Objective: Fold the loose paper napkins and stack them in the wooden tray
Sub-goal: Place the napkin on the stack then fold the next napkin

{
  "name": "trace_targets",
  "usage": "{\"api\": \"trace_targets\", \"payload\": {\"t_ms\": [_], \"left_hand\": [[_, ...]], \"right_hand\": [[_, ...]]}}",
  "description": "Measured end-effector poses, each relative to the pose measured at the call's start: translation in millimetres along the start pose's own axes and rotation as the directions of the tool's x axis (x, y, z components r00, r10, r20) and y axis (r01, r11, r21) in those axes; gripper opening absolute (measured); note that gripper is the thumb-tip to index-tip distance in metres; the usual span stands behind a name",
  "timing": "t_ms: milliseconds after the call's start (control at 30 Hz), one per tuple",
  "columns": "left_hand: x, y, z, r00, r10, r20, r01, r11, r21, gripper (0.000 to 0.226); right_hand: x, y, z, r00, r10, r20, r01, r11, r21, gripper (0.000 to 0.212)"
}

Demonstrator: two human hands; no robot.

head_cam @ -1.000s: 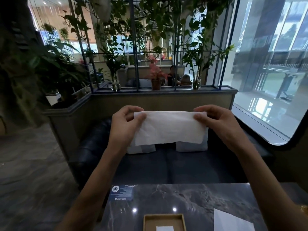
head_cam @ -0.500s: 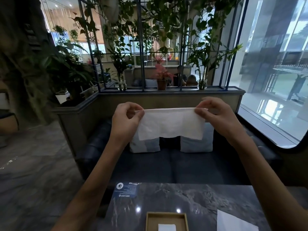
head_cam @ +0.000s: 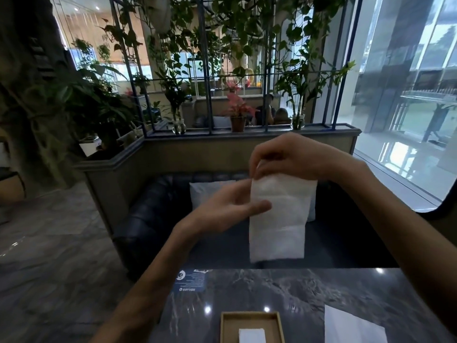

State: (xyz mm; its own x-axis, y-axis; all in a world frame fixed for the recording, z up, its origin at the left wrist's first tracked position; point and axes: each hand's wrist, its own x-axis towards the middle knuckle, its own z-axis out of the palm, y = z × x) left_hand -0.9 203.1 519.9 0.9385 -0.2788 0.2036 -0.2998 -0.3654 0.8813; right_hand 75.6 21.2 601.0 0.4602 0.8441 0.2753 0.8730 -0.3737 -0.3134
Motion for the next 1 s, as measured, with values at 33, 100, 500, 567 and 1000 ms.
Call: {"api": "trace_targets", "payload": {"t_ms": [33,100,500,567,1000], "left_hand": [[0,-2,6,1.0,0.003,-0.004,-0.004,0.999,-0.042,0.035],[0,-5,14,0.998,0.016,-0.064,-0.022,0.995,-0.1,0.026],[8,-15,-13,0.976,-0.107,-0.192,0.017,0.907,-0.42,0.019],[8,-17,-15,0.979,-0.121,-0.163,0.047,0.917,-0.395,0.023],[-4,-29,-15,0.996,-0.066,-0.064,0.021,0.839,-0.543,0.044]], "right_hand": [[2,-2,0,1.0,-0.019,0.016,0.019,1.0,0.005,0.008],[1,-2,0,0.999,-0.043,-0.013,0.043,0.999,0.005,0.008],[-47,29,85,0.868,0.494,-0.041,-0.226,0.468,0.854,0.049],[-42,23,89,0.833,0.532,-0.149,-0.155,0.484,0.861,0.023],[-37,17,81,0.773,0.556,-0.306,0.008,0.474,0.881,0.024]]}}
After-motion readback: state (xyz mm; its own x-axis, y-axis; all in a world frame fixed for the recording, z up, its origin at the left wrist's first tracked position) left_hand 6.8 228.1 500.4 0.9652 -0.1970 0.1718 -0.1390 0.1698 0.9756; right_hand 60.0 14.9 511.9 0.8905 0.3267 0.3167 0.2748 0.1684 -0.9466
